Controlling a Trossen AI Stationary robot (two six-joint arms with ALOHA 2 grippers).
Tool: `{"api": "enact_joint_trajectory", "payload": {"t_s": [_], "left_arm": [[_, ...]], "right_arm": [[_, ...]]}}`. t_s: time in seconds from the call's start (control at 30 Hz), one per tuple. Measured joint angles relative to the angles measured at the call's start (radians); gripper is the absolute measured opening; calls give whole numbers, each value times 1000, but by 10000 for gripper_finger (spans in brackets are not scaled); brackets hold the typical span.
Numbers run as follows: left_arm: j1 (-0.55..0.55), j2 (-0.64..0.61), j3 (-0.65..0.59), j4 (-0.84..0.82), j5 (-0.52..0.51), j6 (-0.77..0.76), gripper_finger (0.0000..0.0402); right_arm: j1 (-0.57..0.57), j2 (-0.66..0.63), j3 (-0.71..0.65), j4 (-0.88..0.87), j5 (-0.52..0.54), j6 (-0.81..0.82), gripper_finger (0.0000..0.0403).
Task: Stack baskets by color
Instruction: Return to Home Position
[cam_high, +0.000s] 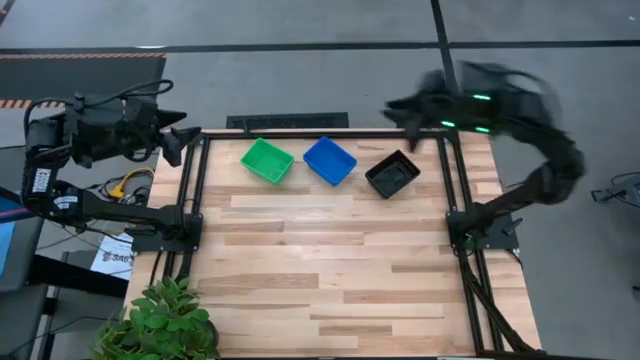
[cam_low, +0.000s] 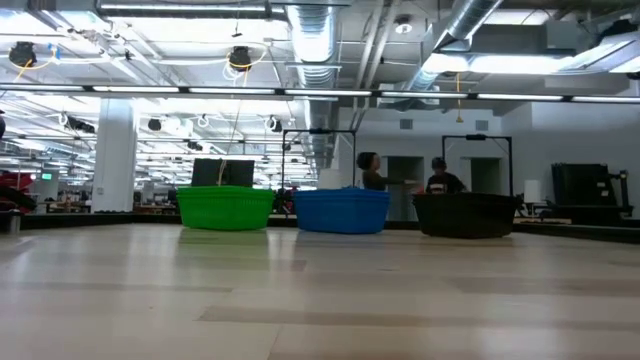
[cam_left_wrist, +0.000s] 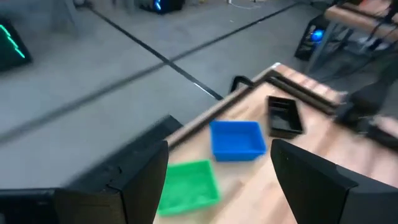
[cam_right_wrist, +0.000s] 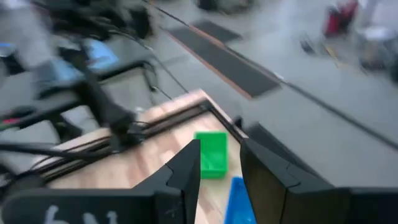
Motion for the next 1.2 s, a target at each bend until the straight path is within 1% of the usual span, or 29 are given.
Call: {"api": "enact_joint_trajectory", "payload": {"t_s": [0.1,0.13,0.2,0.3,0.4,0.47,0.57,0.7,0.8,1.0,1.03,1.2], "left_arm": [[0,-19,-44,104,-18,72,274],[0,-33,-67,157,-7,85,274],[0,-75,-118,254,50,132,274],[0,-166,-223,392,108,171,274],[0,-274,-358,500,142,167,274],[0,-346,-452,534,176,167,274],[0,-444,-581,606,183,119,274],[0,-558,-733,654,182,86,274],[0,-636,-843,678,193,44,274],[0,-795,-1054,701,210,-16,274],[0,-825,-1088,712,213,-19,274],[0,-972,-1263,784,241,-44,274]], "right_arm": [[56,-114,-69,45,23,-27,134],[72,-153,-107,69,27,-28,133],[106,-238,-208,112,56,-29,133],[159,-373,-411,212,140,5,134],[208,-518,-659,401,170,23,136],[229,-613,-822,554,178,23,138],[247,-763,-1037,708,182,24,138],[245,-952,-1262,876,184,28,136],[245,-1078,-1411,903,185,49,134],[244,-1318,-1669,949,185,114,138],[244,-1342,-1712,972,187,116,139],[244,-1319,-1852,1092,187,160,137]]}}
